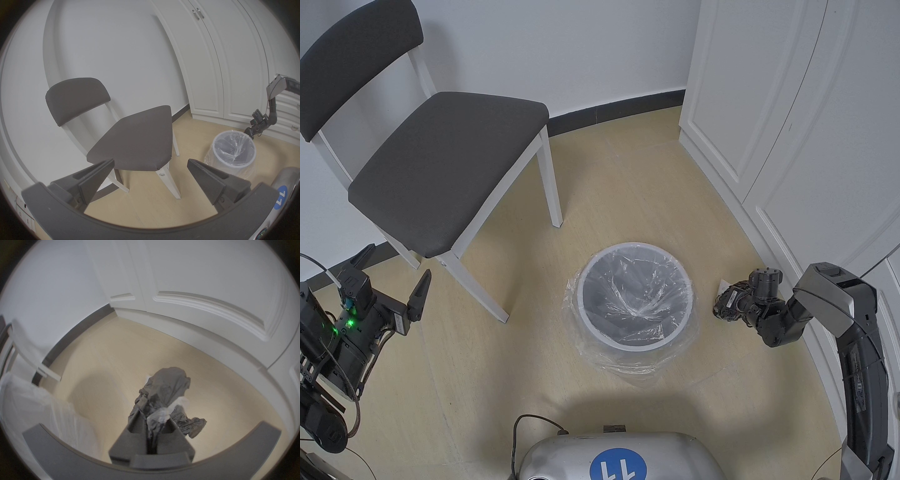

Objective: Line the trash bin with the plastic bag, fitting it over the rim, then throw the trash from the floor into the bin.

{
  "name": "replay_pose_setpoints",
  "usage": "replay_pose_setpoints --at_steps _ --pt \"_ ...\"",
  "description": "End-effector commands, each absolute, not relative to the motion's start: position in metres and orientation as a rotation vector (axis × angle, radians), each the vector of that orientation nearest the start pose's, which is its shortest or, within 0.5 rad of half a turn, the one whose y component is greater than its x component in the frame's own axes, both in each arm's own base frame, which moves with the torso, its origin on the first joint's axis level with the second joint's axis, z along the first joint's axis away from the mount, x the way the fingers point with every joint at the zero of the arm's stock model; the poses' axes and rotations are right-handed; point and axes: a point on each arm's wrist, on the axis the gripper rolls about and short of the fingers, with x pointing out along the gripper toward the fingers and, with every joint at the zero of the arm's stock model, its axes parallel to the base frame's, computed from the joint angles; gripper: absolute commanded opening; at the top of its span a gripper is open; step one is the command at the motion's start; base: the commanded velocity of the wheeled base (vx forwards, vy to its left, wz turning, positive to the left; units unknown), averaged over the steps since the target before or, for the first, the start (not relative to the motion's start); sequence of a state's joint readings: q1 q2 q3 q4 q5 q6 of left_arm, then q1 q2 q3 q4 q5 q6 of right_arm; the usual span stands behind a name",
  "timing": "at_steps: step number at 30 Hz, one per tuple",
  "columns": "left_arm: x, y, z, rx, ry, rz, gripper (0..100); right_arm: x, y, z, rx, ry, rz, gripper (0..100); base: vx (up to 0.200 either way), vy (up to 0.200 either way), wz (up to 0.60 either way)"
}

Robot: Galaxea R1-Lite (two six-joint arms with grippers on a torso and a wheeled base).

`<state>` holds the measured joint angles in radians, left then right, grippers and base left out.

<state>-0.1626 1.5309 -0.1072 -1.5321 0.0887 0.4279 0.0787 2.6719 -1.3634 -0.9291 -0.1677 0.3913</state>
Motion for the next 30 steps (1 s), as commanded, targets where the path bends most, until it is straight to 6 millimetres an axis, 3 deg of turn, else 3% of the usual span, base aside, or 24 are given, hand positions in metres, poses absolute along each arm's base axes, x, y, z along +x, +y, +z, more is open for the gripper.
replay_pose_setpoints --at_steps 1,3,4,5,7,9,11,13,23,27,30 --pt "0.187 -0.029 0.149 0.419 -0.119 -0.05 100 0.418 0.032 0.014 0.045 0.402 -0.102 0 0.0 0.0 0.0" --pt "0.185 -0.028 0.148 0.426 -0.115 -0.052 100 0.367 0.04 0.056 -0.093 0.347 -0.044 0 0.0 0.0 0.0" --pt "0.186 -0.028 0.148 0.427 -0.117 -0.051 100 0.352 0.044 0.068 -0.129 0.327 -0.027 0 0.0 0.0 0.0" --pt "0.186 -0.028 0.148 0.427 -0.117 -0.051 100 0.352 0.044 0.068 -0.129 0.327 -0.027 0 0.0 0.0 0.0" --pt "0.186 -0.029 0.148 0.431 -0.12 -0.049 100 0.31 0.051 0.11 -0.199 0.25 -0.015 0 0.0 0.0 0.0" --pt "0.186 -0.028 0.148 0.431 -0.12 -0.049 100 0.285 0.061 0.134 -0.198 0.182 0.005 0 0.0 0.0 0.0" --pt "0.185 -0.028 0.148 0.431 -0.118 -0.049 100 0.277 0.065 0.141 -0.195 0.163 0.014 0 0.0 0.0 0.0" --pt "0.185 -0.029 0.147 0.433 -0.114 -0.053 100 0.251 0.084 0.158 -0.187 0.099 0.037 0 0.0 0.0 0.0" --pt "0.185 -0.03 0.147 0.444 -0.113 -0.059 100 0.231 0.149 0.198 0.099 -0.106 0.197 0 0.0 0.0 0.0" --pt "0.185 -0.03 0.147 0.444 -0.113 -0.059 100 0.234 0.171 0.193 0.196 -0.078 0.253 0 0.0 0.0 0.0" --pt "0.186 -0.03 0.147 0.444 -0.113 -0.058 100 0.247 0.185 0.18 0.234 -0.029 0.249 0 0.0 0.0 0.0"
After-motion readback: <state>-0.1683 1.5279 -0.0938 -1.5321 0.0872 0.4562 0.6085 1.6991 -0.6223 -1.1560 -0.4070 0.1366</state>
